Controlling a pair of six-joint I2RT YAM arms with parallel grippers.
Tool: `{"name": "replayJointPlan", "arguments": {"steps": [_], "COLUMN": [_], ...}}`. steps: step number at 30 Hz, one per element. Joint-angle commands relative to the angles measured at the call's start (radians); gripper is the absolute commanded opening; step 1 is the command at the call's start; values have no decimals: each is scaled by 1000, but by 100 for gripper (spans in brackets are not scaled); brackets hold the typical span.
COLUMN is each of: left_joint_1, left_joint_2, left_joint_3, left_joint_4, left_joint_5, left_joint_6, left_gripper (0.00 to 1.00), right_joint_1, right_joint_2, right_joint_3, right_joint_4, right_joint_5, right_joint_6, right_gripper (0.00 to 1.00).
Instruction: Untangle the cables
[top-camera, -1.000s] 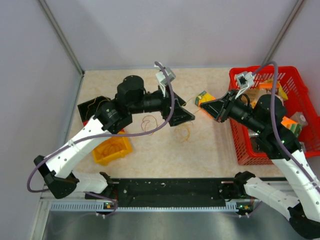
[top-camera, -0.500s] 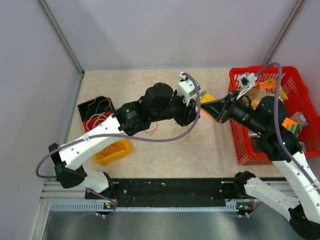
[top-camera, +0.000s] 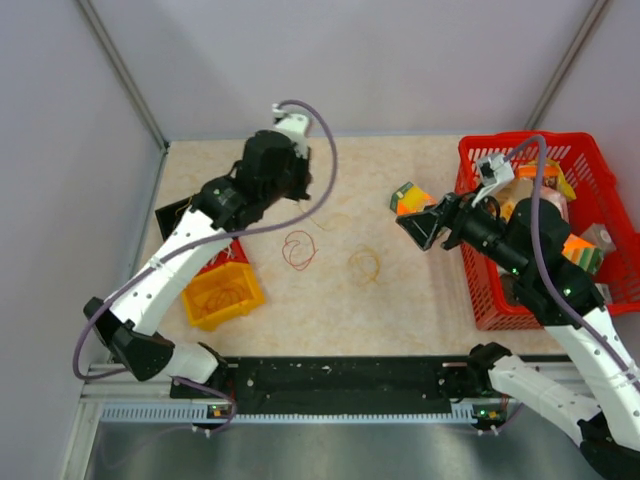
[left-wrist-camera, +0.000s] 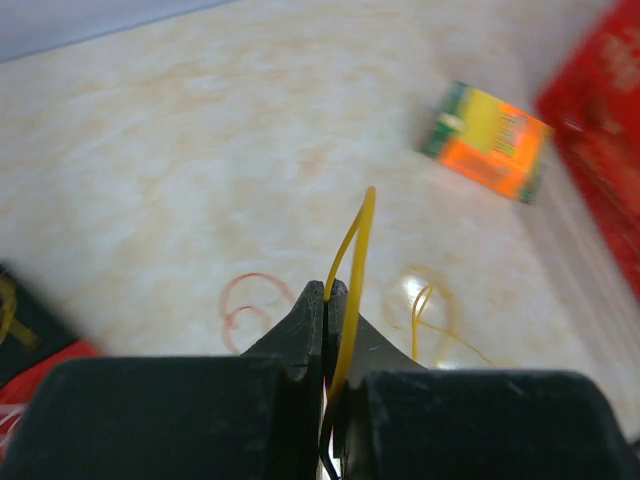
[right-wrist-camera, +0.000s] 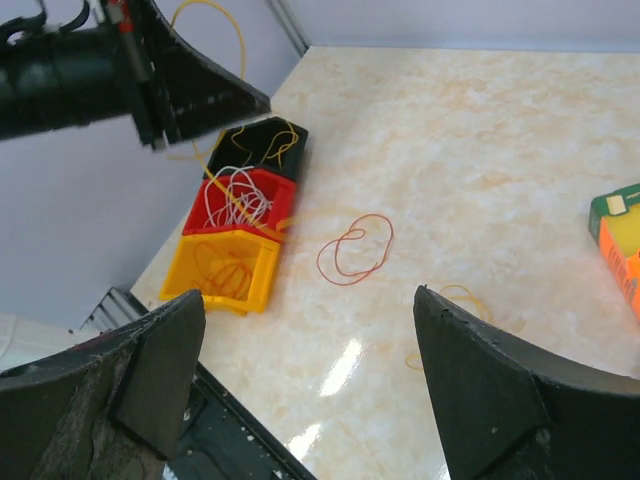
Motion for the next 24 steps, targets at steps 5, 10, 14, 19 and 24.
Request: {"name": "replayJointPlan", "arguments": {"steps": [5, 10, 14, 19, 24], "left_joint_1": [462, 703, 816, 845, 865], "left_joint_2": [-14, 150, 292, 319, 294], "left_joint_3": [-47, 28, 140, 98, 4], "left_joint_4": [-23, -83, -230, -221, -165], "left_joint_5": [-202, -164, -150, -179, -197], "left_joint_6": [-188, -386, -530, -634, -690], "left_gripper": [0, 0, 0, 0, 0], "right_joint_1": [-12, -12, -12, -12, -12], "right_joint_2": [-38, -34, -34, -33, -31], "right_joint_3": [-51, -75, -82, -97, -117], "right_joint_4": [-9, -6, -6, -4, 2], "right_joint_5": [53, 48, 50, 56, 48], "right_joint_6": [-47, -45, -60, -62, -57], "right_gripper": [83, 83, 83, 83, 83]}}
